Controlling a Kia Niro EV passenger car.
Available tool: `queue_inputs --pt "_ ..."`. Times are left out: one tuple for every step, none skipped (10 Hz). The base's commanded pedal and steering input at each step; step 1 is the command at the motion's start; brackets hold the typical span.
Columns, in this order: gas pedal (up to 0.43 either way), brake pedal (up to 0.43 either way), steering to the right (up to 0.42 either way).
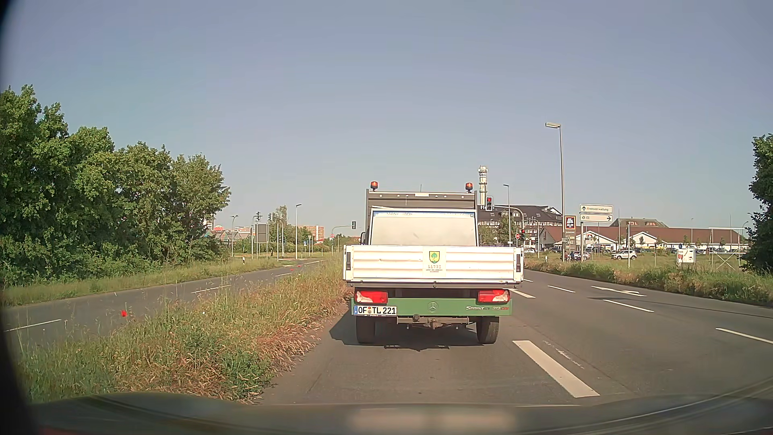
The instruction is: Follow the waypoints while adhering to traffic rules and regulations
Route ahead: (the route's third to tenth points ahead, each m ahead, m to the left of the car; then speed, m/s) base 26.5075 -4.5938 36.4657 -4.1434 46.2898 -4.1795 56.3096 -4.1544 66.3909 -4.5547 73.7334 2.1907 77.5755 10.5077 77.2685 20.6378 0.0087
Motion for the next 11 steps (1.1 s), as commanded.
queue_inputs --pt "0.000 0.220 0.002" --pt "0.000 0.220 0.002" --pt "0.000 0.220 0.002" --pt "0.000 0.220 0.002" --pt "0.000 0.220 0.002" --pt "0.000 0.220 0.002" --pt "0.000 0.226 0.002" --pt "0.000 0.232 0.002" --pt "0.000 0.250 0.002" --pt "0.000 0.262 0.002" --pt "0.000 0.268 0.002"
